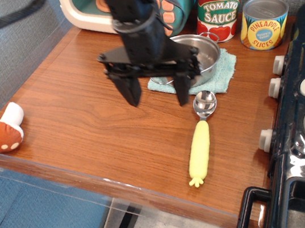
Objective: Put the pot between the spoon and mushroom
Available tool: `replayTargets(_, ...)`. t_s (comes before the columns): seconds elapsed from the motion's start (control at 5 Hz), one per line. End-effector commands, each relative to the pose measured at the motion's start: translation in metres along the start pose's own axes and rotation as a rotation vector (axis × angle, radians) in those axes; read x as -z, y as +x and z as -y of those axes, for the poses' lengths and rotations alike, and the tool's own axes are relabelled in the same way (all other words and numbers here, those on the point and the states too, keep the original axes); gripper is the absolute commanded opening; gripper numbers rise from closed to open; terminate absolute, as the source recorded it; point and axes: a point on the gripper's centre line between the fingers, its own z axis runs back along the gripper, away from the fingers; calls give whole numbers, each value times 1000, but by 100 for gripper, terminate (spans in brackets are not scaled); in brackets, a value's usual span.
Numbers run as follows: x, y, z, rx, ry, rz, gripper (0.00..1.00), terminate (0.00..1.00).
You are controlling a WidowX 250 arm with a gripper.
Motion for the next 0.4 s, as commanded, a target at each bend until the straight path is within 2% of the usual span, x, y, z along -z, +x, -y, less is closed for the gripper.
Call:
replayTargets(0.0,33,-6,38,27,4,-13,100,0)
replayTargets(0.2,44,-10,35,5,27,-21,100,0)
